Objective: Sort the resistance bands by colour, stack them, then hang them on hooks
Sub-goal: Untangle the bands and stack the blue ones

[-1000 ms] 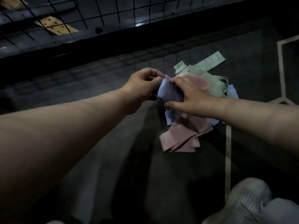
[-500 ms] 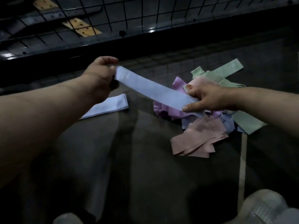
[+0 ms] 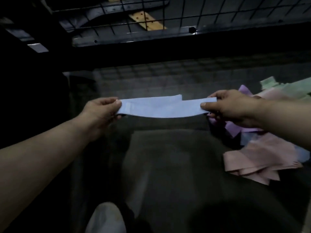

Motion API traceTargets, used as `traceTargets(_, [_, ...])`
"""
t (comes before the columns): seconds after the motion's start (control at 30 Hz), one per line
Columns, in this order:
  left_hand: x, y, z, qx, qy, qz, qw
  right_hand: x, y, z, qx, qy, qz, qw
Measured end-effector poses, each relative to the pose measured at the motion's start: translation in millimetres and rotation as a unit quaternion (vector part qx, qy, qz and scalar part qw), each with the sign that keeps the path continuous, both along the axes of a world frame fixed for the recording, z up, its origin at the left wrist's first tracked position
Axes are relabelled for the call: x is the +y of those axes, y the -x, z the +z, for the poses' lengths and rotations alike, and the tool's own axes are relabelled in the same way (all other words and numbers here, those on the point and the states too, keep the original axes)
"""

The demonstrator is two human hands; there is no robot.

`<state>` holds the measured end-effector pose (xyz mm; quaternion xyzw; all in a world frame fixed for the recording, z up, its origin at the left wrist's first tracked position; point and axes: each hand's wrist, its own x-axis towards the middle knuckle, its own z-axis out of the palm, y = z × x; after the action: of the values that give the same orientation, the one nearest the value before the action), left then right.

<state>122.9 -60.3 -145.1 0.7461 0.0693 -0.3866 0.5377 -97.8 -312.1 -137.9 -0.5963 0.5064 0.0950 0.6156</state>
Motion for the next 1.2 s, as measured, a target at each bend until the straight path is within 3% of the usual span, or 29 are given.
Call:
traceTargets(0.2, [45, -18, -16, 0.025, -0.023, 0.070, 0.997, 32, -34, -22, 0.051, 0.025, 0.046, 0.997])
traceTargets(0.4, [36, -50, -29, -0.076, -0.064, 0.092, 0.991, 34, -75, -32, 0.020, 0.120, 0.026, 0.992])
traceTargets(0.53, [28, -54, -38, -0.124, -0.068, 0.076, 0.987, 38, -86, -41, 0.028, 0.132, -0.002, 0.991])
traceTargets(0.73, [31, -55, -59, -0.182, -0.133, 0.053, 0.973, 37, -81, -55, 0.096, 0.244, 0.115, 0.958])
traceTargets(0.97, [38, -55, -57, -0.278, -0.163, -0.026, 0.946, 41, -73, -53, 0.082, 0.311, 0.208, 0.924])
traceTargets(1.07, [41, -57, -58, -0.308, -0.200, -0.114, 0.923, 40, -68, -51, 0.097, 0.313, 0.246, 0.912])
traceTargets(1.13, [45, -61, -60, -0.350, -0.253, -0.209, 0.878, 40, -66, -48, 0.110, 0.329, 0.305, 0.887])
traceTargets(1.2, [47, -63, -57, -0.382, -0.290, -0.307, 0.822, 39, -67, -46, 0.126, 0.368, 0.390, 0.834])
